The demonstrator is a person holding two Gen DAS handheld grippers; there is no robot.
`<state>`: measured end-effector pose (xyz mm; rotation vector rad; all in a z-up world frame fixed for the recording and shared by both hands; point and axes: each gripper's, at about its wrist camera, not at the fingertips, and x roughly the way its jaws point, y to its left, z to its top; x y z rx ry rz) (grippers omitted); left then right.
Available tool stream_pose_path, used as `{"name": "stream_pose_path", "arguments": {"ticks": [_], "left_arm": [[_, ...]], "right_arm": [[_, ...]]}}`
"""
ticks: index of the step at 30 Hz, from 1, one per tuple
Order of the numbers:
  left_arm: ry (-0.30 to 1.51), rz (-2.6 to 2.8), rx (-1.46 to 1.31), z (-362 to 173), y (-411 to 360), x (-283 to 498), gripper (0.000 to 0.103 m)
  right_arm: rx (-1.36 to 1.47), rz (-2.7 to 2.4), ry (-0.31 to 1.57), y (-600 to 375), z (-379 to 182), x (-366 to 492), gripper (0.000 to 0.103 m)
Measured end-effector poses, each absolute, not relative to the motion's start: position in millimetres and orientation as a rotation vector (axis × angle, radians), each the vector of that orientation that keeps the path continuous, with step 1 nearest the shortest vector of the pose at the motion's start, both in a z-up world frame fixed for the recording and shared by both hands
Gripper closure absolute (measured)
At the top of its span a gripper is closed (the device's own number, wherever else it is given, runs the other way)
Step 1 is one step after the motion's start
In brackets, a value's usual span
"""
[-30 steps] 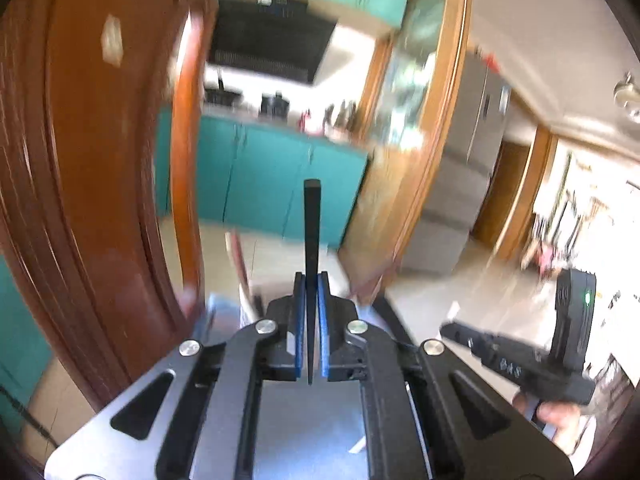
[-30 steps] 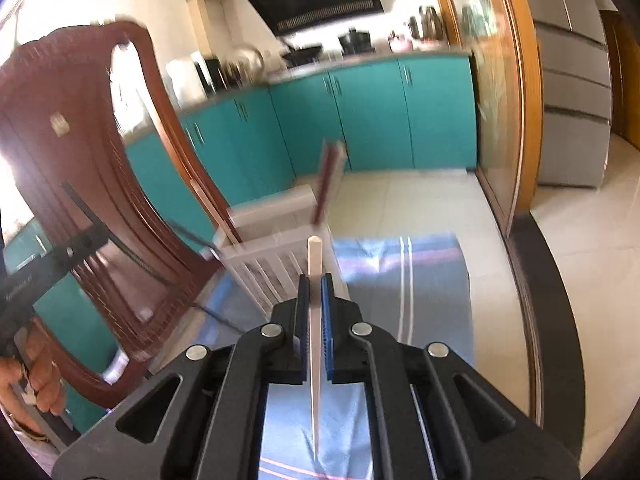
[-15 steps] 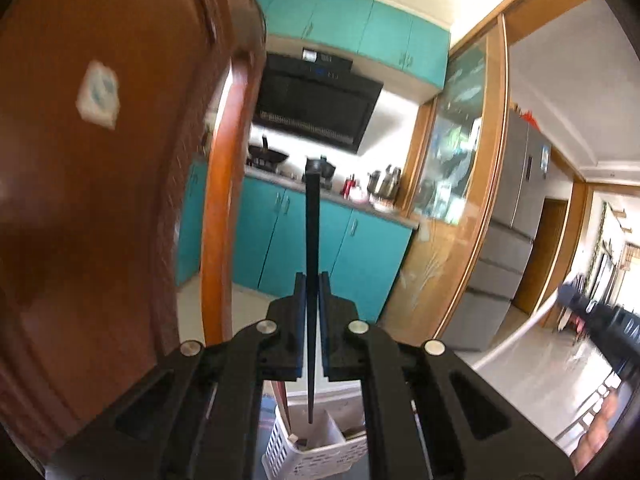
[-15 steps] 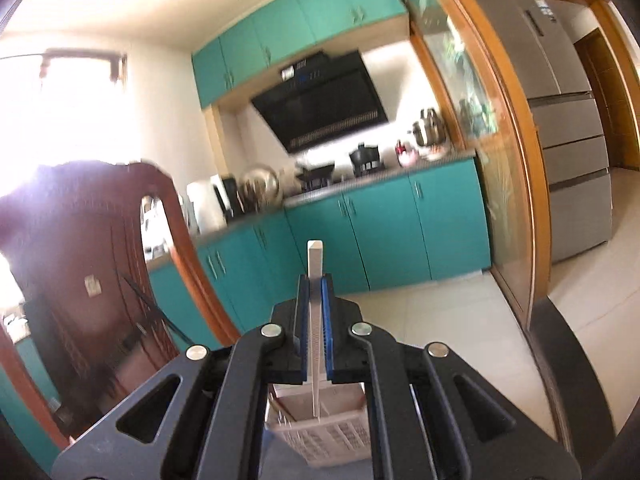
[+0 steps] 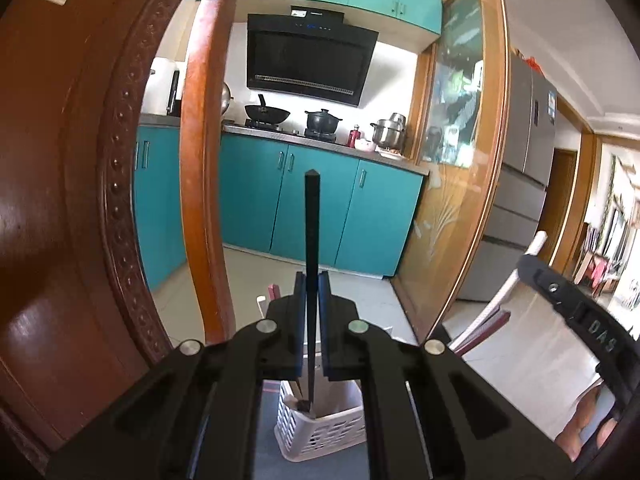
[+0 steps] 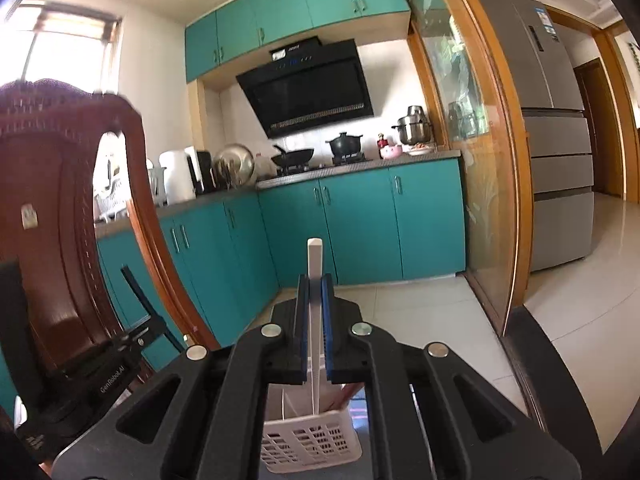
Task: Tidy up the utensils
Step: 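Lift both held chopsticks upright and carry them over the basket, then open both tools to drop the chopsticks into the basket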
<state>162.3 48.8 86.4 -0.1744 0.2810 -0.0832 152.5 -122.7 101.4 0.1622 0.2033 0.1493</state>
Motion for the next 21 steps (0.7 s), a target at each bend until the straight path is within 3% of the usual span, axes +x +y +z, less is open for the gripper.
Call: {"name": "stream_pose_path", "arguments": {"ticks": [12, 21], "left_arm": [[0.313, -0.09, -0.152, 74.5, 36.6, 170.9, 0.096], [0.332, -0.098, -0.141, 67.2, 36.3, 169.5, 0.096]], "right_arm": [[0.177, 0.176, 0.312, -118.0, 57.3, 162.6, 0.096], [0.16, 0.193, 0.286, -116.1, 56.8, 149.1, 0.096]]}}
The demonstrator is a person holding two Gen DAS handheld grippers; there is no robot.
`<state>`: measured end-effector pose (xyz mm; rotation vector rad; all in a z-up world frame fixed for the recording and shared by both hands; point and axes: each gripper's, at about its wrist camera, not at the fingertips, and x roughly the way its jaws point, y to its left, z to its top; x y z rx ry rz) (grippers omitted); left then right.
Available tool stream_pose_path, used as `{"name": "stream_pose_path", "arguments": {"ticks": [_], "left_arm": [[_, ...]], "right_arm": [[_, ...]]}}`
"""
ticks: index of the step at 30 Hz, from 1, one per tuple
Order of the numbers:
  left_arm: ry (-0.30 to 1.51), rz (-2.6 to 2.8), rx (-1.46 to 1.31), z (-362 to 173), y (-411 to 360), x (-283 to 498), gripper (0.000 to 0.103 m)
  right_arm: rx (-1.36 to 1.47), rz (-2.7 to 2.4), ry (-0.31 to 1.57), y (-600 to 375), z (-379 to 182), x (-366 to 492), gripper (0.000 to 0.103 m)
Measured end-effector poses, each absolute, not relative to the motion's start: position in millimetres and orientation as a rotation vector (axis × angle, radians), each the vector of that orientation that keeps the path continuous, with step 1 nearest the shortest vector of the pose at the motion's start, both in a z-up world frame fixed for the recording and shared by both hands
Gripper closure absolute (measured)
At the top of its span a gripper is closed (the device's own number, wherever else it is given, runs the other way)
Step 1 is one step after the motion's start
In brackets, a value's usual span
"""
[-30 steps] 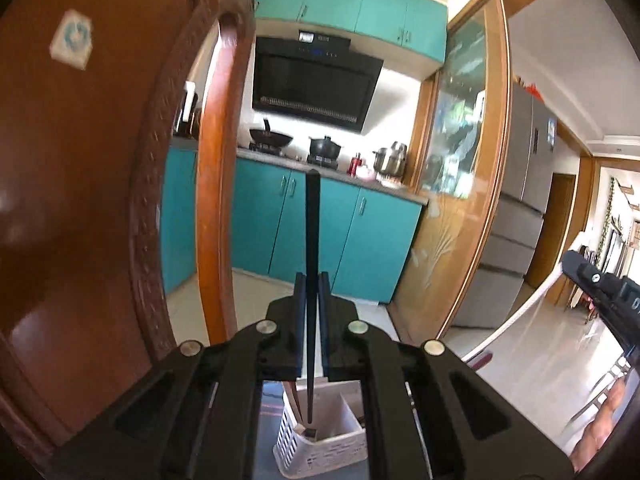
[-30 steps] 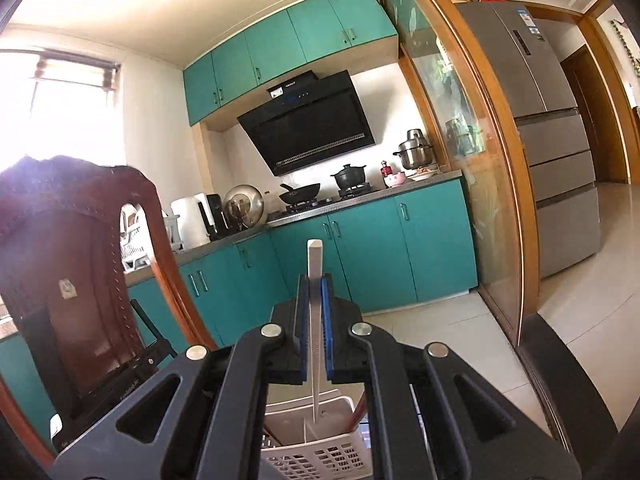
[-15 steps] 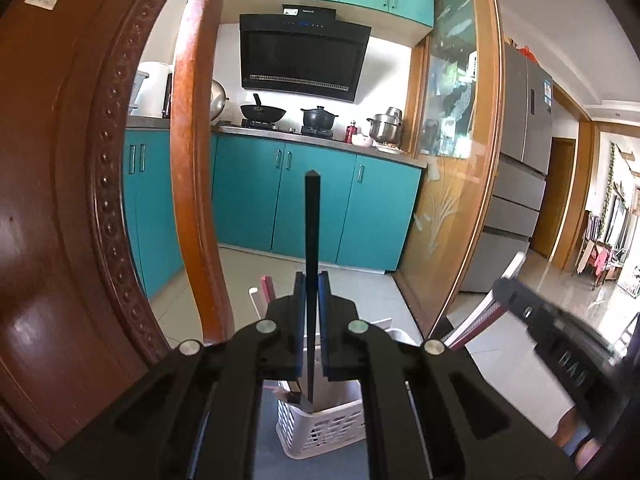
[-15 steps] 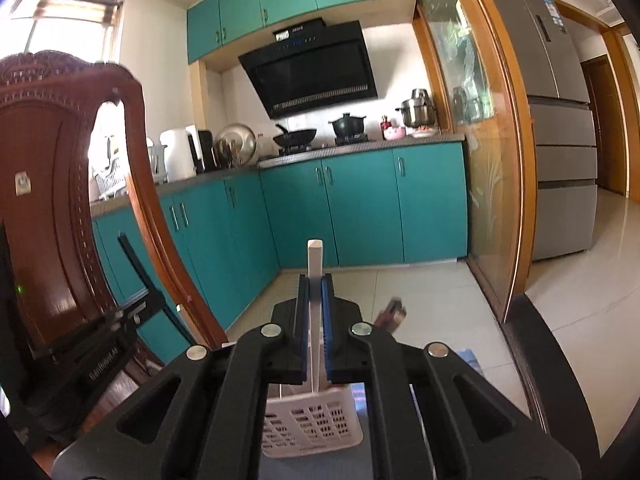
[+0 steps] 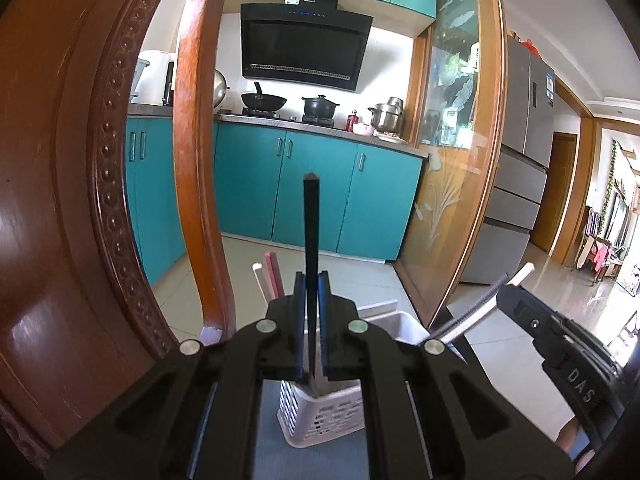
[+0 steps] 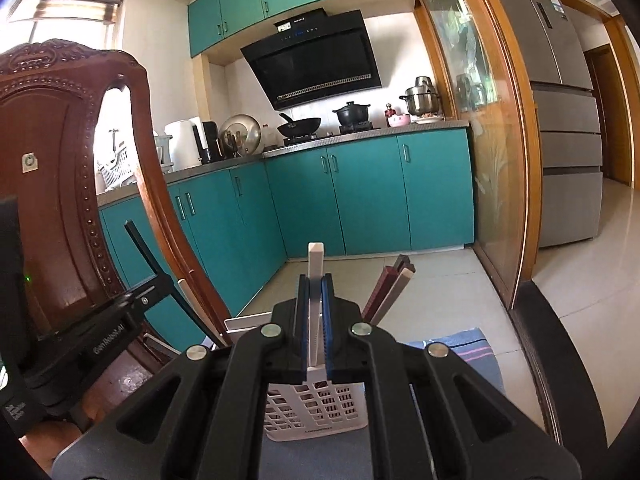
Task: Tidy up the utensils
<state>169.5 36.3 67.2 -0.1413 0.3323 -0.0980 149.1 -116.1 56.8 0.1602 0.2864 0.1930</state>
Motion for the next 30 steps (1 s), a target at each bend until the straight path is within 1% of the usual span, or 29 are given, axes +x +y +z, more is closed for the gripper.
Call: {"name": "stream_pose_path", "arguments": {"ticks": [2, 3, 4, 5, 7, 8, 9, 10, 11, 12, 13, 14, 15, 16, 17, 18, 21, 25, 30], "left_arm": [[0.34, -0.09, -0.123, 66.6, 33.7, 170.5, 0.095], [0.337, -0.086, -0.118, 68.7, 32.0, 171.7, 0.088], [0.334, -0.089, -0.114, 70.1, 30.5, 169.5, 0.078], [0.33, -0.094, -0.114, 70.4, 31.2, 166.7, 0.075], [0.314, -0.101, -0.113, 74.6, 32.0, 158.5, 0.071], [0.304, -0.103, -0.106, 77.1, 31.9, 153.1, 0.069], [0.29, -0.098, -0.094, 79.1, 31.7, 147.1, 0.063], [0.279, -0.093, -0.083, 80.0, 31.9, 142.2, 0.056], [0.266, -0.085, -0.067, 80.5, 31.5, 136.1, 0.052], [0.255, -0.078, -0.048, 80.4, 30.4, 130.4, 0.046], [0.241, -0.069, -0.022, 79.5, 29.4, 122.9, 0.037], [0.231, -0.062, -0.006, 78.6, 29.0, 117.5, 0.033], [0.215, -0.056, 0.01, 75.7, 28.8, 109.1, 0.027], [0.206, -0.056, 0.016, 72.0, 29.5, 102.0, 0.021], [0.201, -0.058, 0.021, 67.2, 30.0, 95.6, 0.018], [0.199, -0.062, 0.033, 58.8, 30.5, 86.9, 0.011], [0.227, -0.058, 0.081, 34.7, 29.7, 66.3, 0.004], [0.292, -0.067, 0.091, 14.4, 28.7, 43.2, 0.004], [0.291, -0.053, 0.073, 5.2, 32.9, 23.8, 0.004]], "right_arm": [[0.137, 0.207, 0.296, -114.0, 56.1, 145.8, 0.096], [0.126, 0.202, 0.296, -113.5, 56.8, 144.4, 0.094], [0.114, 0.192, 0.29, -113.2, 56.8, 141.4, 0.083], [0.106, 0.185, 0.281, -113.4, 58.1, 137.1, 0.068], [0.115, 0.187, 0.251, -116.8, 62.1, 126.0, 0.059], [0.12, 0.191, 0.24, -118.1, 63.7, 121.6, 0.057], [0.128, 0.198, 0.227, -120.4, 66.1, 115.2, 0.055], [0.134, 0.199, 0.217, -122.0, 67.1, 110.5, 0.047], [0.142, 0.194, 0.197, -125.3, 67.6, 102.0, 0.037], [0.143, 0.189, 0.186, -127.1, 66.6, 97.2, 0.033], [0.135, 0.176, 0.172, -129.4, 63.7, 89.0, 0.027], [0.124, 0.167, 0.164, -131.0, 60.9, 83.4, 0.019], [0.106, 0.153, 0.154, -132.8, 55.8, 76.4, 0.015], [0.086, 0.135, 0.144, -134.8, 50.2, 70.4, 0.005], [0.058, 0.099, 0.131, -138.2, 38.3, 59.3, 0.003], [0.043, 0.074, 0.131, -140.4, 29.7, 53.2, 0.003], [0.038, 0.046, 0.207, -146.0, 7.6, 41.9, 0.003], [0.046, 0.05, 0.283, -147.3, -10.9, 31.1, 0.003], [0.031, 0.043, 0.265, -143.5, -15.6, 17.3, 0.003]]}}
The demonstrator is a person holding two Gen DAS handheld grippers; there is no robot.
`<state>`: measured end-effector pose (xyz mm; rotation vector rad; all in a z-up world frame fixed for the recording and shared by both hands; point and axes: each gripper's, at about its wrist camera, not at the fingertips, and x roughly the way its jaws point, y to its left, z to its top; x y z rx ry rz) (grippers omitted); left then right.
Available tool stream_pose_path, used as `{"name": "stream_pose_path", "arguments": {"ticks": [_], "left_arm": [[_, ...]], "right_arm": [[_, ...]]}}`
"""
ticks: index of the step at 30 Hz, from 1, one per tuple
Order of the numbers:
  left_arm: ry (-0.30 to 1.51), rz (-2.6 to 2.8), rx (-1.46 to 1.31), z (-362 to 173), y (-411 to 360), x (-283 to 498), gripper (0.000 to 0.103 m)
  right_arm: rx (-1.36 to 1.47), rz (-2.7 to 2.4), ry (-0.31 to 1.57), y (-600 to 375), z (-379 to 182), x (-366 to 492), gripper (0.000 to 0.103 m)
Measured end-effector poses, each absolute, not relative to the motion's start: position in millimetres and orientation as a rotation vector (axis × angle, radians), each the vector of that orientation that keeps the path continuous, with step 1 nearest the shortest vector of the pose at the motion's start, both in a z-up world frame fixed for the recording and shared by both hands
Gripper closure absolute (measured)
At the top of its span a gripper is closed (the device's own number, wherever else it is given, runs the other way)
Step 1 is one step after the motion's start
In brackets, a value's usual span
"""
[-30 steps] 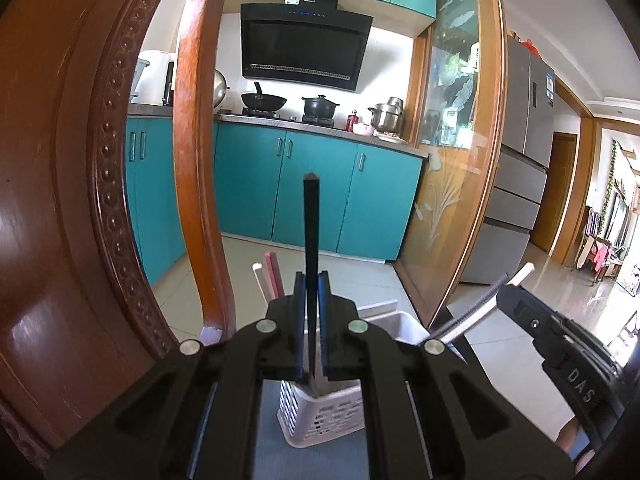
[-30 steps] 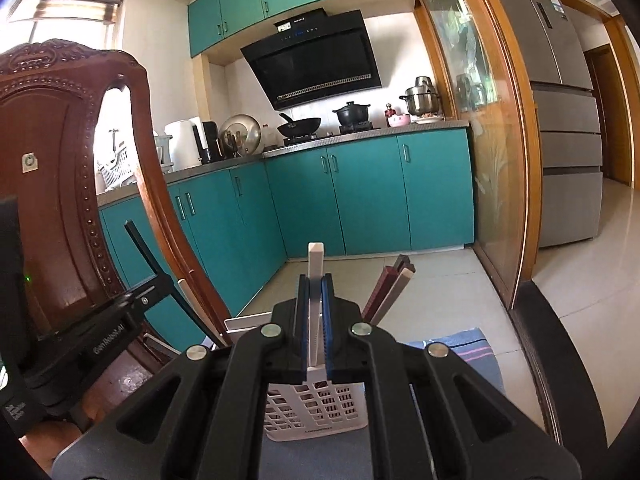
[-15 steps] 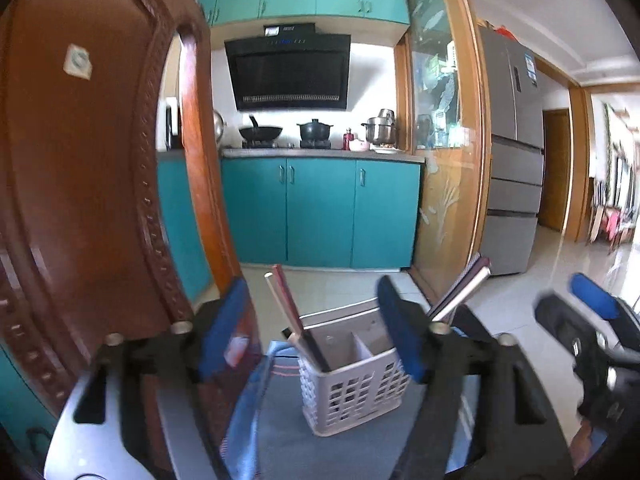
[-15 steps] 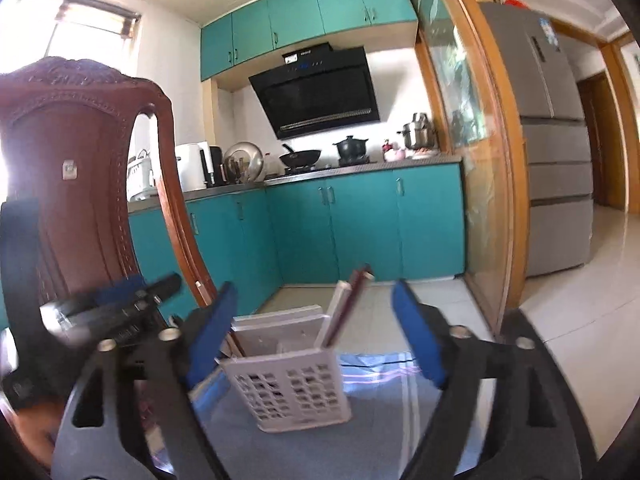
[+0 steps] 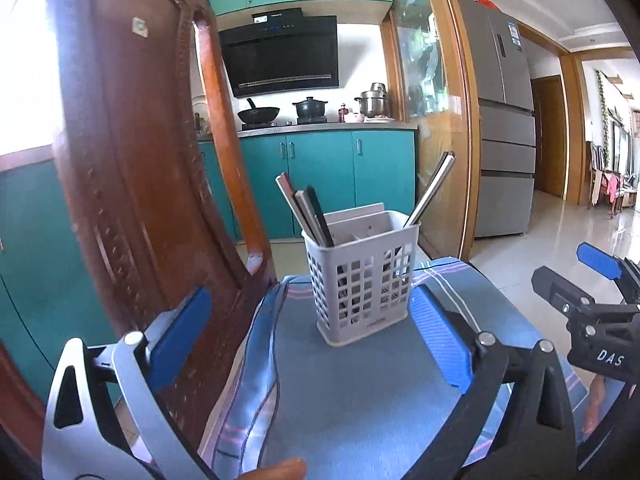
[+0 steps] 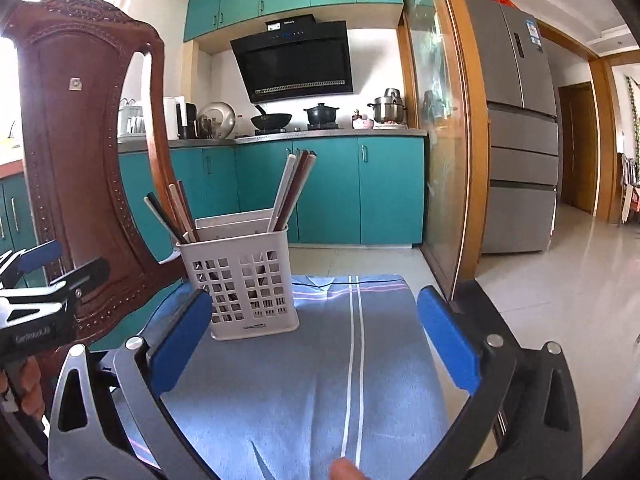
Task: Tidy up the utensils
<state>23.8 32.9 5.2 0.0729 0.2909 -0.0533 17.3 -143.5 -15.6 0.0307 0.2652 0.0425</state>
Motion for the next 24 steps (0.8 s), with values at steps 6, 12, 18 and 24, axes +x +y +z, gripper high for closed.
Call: {"name": "stream_pose_path", "arguments": {"ticks": [6, 12, 18, 24], "left_arm": [[0.325, -0.026, 0.054, -5.0, 39.1, 20.8, 0.004], [0.331, -0.02, 0.08, -6.7, 36.4, 22.1, 0.004], [0.341, -0.02, 0.087, -7.6, 37.1, 21.8, 0.004], [0.351, -0.019, 0.074, -7.3, 40.3, 22.4, 0.004]], "right_arm": [[0.01, 0.045, 0.226, -139.0, -13.6, 7.0, 0.003], [0.008, 0.032, 0.234, -137.2, -16.6, 10.4, 0.003], [-0.008, 0.03, 0.242, -130.1, -19.3, 15.0, 0.003], [-0.032, 0.028, 0.251, -123.5, -22.3, 18.3, 0.003]]}}
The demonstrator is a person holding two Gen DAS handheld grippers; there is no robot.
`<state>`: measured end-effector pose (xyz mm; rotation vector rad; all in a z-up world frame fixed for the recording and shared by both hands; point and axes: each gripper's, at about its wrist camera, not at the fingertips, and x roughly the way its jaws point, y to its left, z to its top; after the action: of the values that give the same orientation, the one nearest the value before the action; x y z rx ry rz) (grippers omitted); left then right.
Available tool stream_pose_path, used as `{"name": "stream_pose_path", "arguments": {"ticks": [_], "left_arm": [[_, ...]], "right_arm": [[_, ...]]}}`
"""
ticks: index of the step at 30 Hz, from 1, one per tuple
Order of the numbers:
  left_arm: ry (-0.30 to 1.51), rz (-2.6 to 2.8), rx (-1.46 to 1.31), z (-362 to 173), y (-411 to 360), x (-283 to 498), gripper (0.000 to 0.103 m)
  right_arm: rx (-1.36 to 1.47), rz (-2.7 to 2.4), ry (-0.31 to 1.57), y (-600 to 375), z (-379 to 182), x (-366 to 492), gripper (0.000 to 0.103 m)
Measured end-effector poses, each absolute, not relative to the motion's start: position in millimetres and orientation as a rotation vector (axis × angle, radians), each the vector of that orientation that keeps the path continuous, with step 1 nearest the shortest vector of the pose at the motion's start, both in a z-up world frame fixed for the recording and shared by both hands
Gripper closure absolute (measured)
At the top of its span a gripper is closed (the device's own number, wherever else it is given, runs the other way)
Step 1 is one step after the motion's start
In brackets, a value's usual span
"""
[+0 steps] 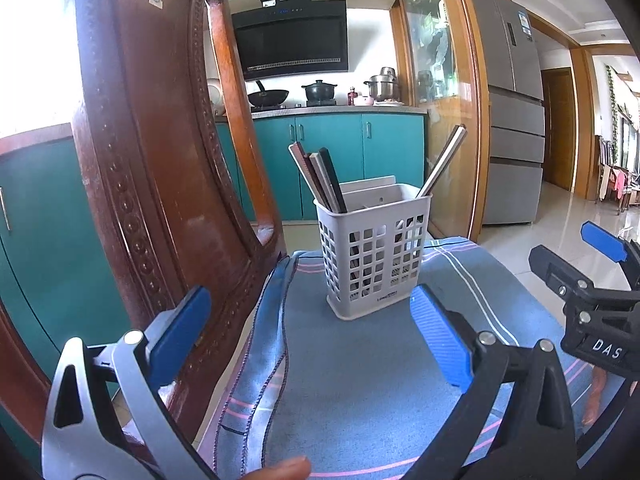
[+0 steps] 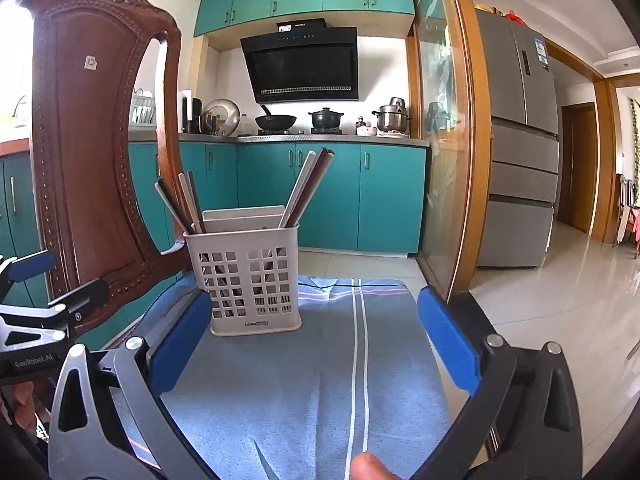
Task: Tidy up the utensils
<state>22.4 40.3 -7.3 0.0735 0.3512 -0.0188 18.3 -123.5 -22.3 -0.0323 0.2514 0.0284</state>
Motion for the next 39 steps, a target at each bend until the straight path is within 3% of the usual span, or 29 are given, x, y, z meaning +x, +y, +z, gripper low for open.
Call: {"name": "stream_pose_path", "arguments": {"ticks": [39], "left_arm": [[0.395, -0.056, 0.011, -15.4, 35.3, 24.0, 0.004]], "right_arm": [[-0.055, 0.029, 0.263, -121.3, -28.3, 18.8, 0.003]]}}
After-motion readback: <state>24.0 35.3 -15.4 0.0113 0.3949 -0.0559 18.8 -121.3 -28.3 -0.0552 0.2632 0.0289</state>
